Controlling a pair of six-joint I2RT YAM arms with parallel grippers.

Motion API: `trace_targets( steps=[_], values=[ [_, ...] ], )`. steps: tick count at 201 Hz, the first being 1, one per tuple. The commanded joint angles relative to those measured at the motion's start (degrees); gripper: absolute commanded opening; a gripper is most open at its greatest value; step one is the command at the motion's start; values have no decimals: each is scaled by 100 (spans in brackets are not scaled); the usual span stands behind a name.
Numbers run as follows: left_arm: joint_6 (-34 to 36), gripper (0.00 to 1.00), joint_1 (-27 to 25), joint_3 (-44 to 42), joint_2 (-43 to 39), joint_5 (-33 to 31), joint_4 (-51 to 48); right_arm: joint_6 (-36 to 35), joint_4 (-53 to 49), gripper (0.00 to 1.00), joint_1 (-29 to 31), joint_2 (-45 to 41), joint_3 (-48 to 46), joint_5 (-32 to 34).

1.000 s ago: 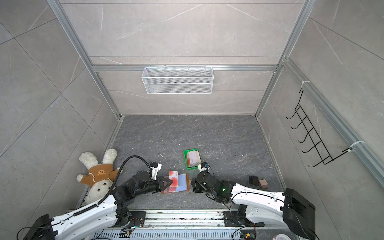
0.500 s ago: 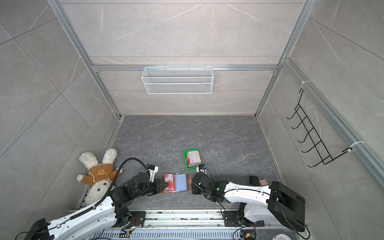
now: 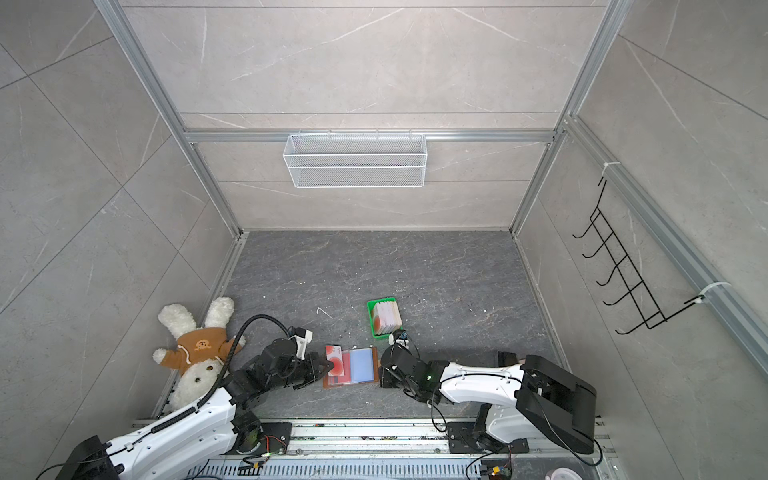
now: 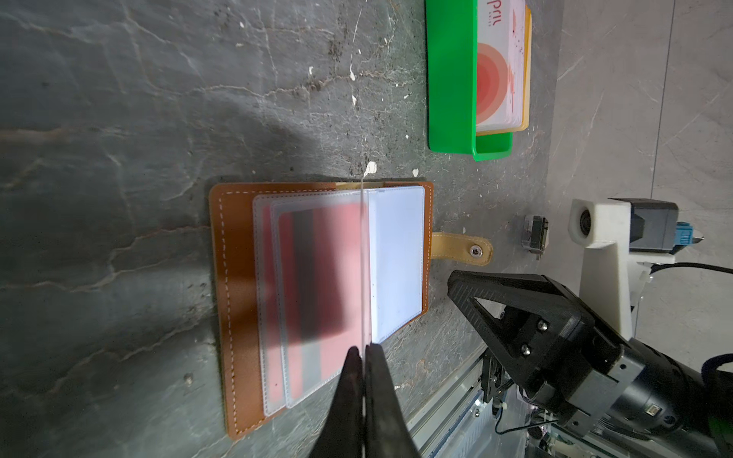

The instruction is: Put the credit cards into the card holder

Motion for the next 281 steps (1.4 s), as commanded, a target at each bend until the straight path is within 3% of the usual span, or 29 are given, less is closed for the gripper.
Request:
trace_targets(
  steps=[1, 91, 150, 281],
  values=[
    [182, 0, 38, -3, 73, 226, 350, 121, 68, 22, 36, 146, 125, -39],
    [268, 0, 54, -3, 316, 485, 619, 227, 284, 19, 36, 319, 88, -108],
    [33, 0, 54, -85, 1097, 771, 1612, 244, 403, 18, 36, 426, 99, -172],
    [-140, 0, 44, -188, 1517, 789, 1705, 168, 270, 18, 36, 493, 221, -141]
  ],
)
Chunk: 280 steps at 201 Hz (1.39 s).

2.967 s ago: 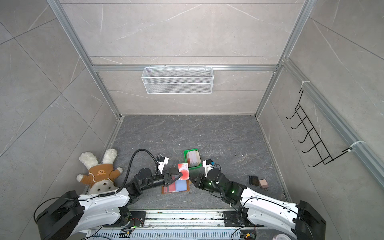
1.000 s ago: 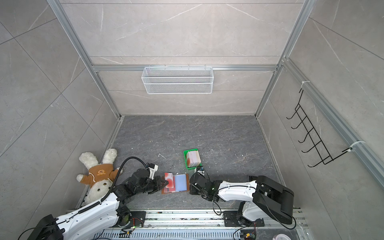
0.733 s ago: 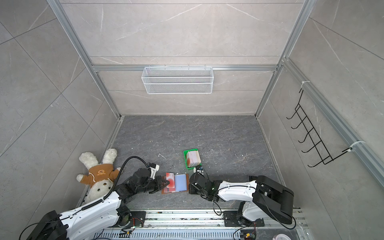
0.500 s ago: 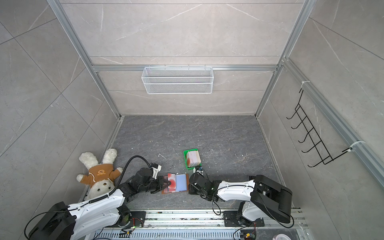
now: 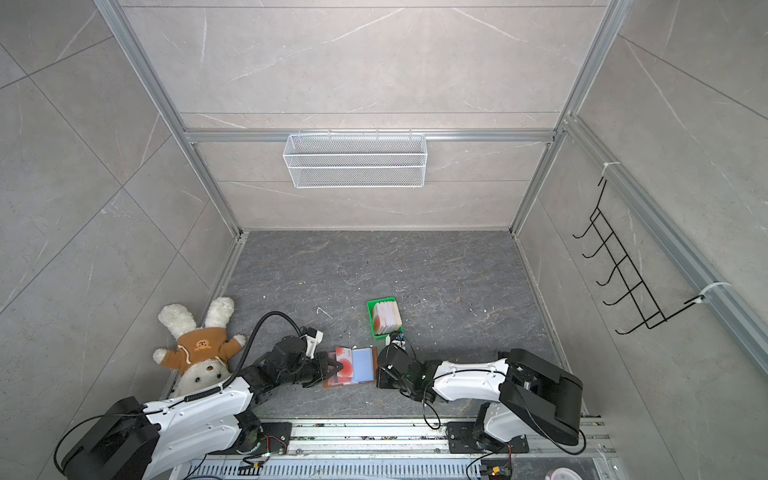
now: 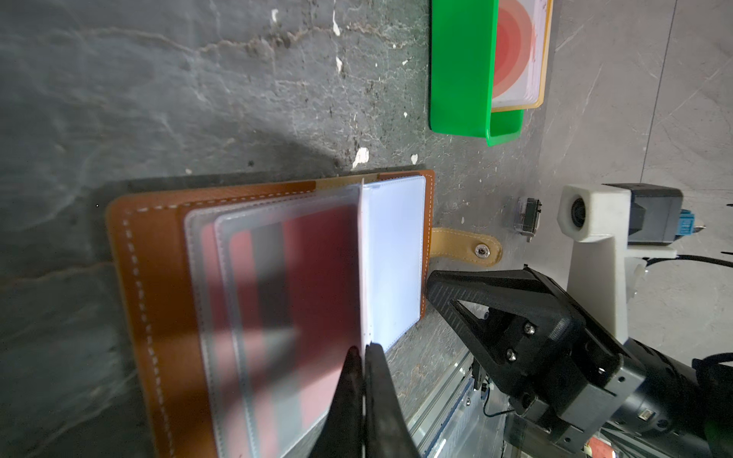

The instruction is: Put the credit cards into the card holder

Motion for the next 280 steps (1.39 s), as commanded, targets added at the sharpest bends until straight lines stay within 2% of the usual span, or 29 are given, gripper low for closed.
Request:
trace_targets(
  steps=[1, 40, 174, 280],
  values=[
    [-74, 0, 14, -13, 111, 189, 143, 19, -90, 18, 36, 63, 144, 25],
    [-94, 0, -12, -11, 324, 367, 206, 33, -135, 17, 36, 92, 140, 71],
    [-167, 0, -53, -91, 310, 510, 215, 166, -131, 16, 54, 339, 60, 164],
    [-182, 0, -68, -32, 635, 349, 502, 175, -96, 15, 88, 421, 65, 129]
  ],
)
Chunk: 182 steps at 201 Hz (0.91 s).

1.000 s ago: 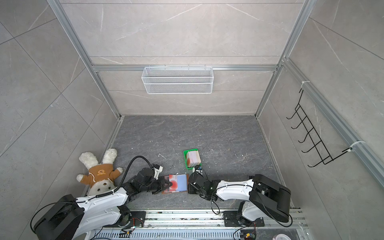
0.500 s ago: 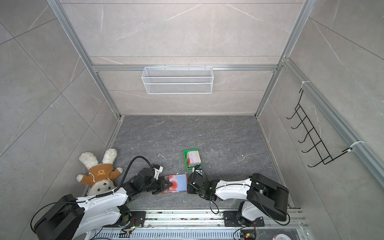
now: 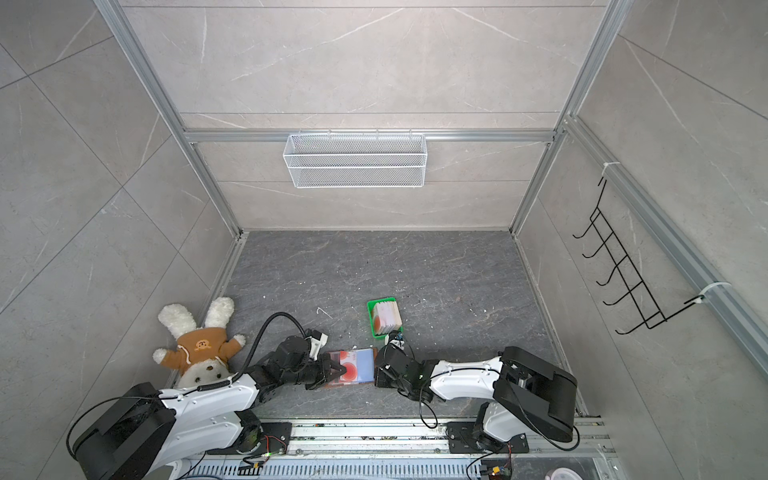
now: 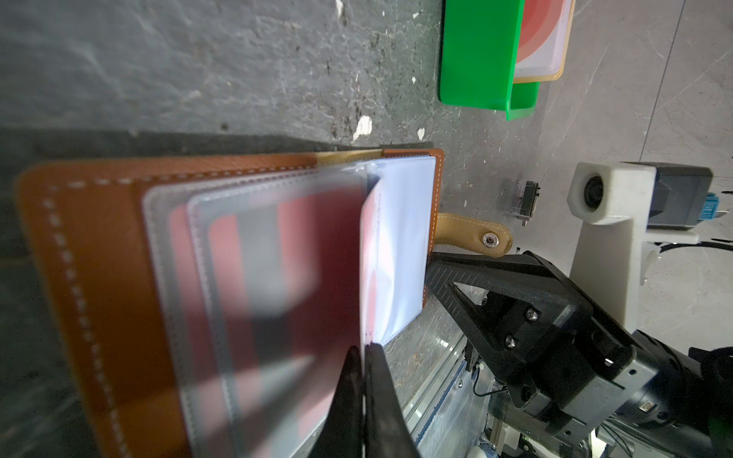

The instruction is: Put the credit cards into the card holder

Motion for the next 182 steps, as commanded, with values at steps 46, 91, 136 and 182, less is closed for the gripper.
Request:
trace_targets(
  steps=[46, 91, 136, 182],
  values=[
    [93, 0, -34, 131, -36, -266, -357, 66, -225, 14, 66, 221, 26, 30],
    [14, 0, -32, 93, -30, -273, -188, 66, -216, 13, 74, 243, 27, 32],
    [-58, 0, -42, 106, 62, -217, -79, 66, -204, 13, 84, 293, 44, 22],
    [-86, 0, -41, 162, 183, -132, -84, 83, -251, 13, 98, 317, 34, 38]
  ],
)
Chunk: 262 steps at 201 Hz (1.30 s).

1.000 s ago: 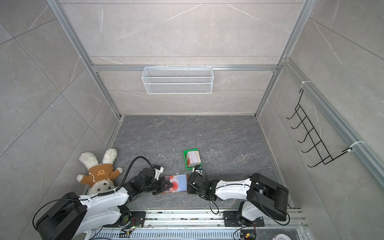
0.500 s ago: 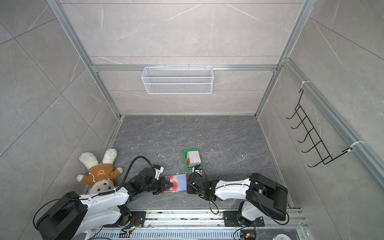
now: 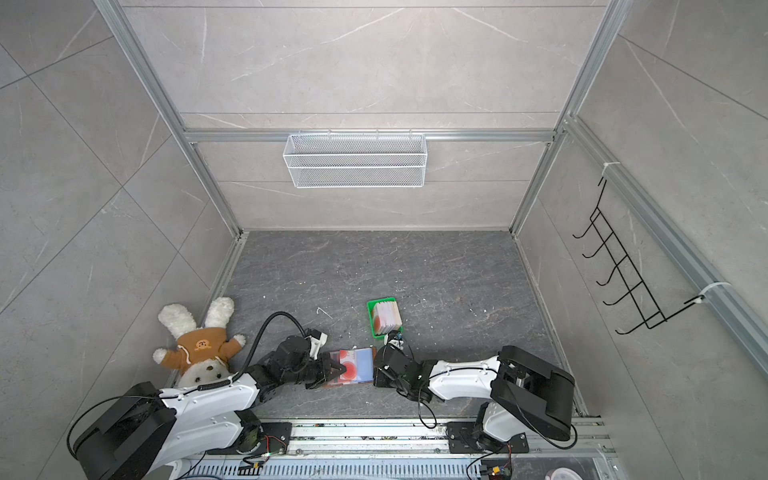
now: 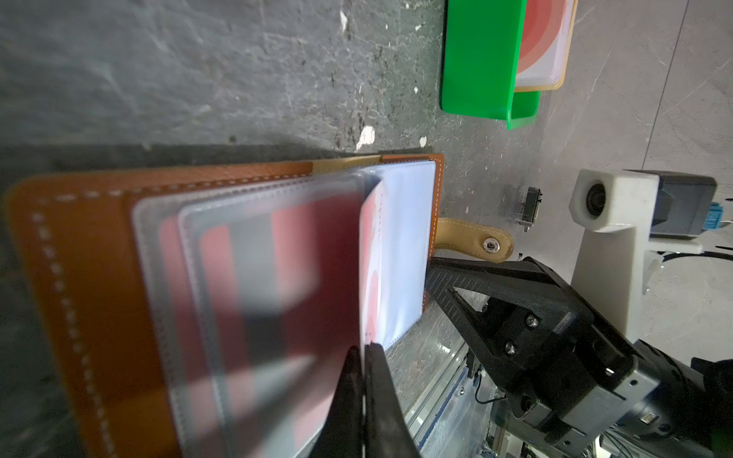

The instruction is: Put the credit cards into the card holder

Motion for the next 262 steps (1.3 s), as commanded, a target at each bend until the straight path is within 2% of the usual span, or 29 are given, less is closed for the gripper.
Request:
trace_targets(
  steps=[1, 27, 69, 143, 172, 211, 262],
  values=[
    [-68, 0, -42, 134, 160, 22, -69, 83, -317, 13, 61, 247, 9, -38],
    [-54, 0, -55, 209, 257, 142, -126, 85, -437, 13, 60, 289, 50, -11],
    [5, 5, -60, 346, 220, 138, -499, 85, -669, 13, 69, 308, 127, 68],
    [431, 21, -54, 1044, 332, -132, -2009, 57, -873, 12, 70, 297, 222, 129],
    [512, 28, -56, 1248, 425, -199, -2311, 22, -908, 12, 72, 302, 252, 129],
    [598, 29, -55, 1480, 580, -376, -2650, 4, -952, 12, 75, 309, 269, 129],
    [626, 29, -55, 1655, 893, -377, -2520, 13, -952, 12, 87, 289, 250, 138]
  ],
)
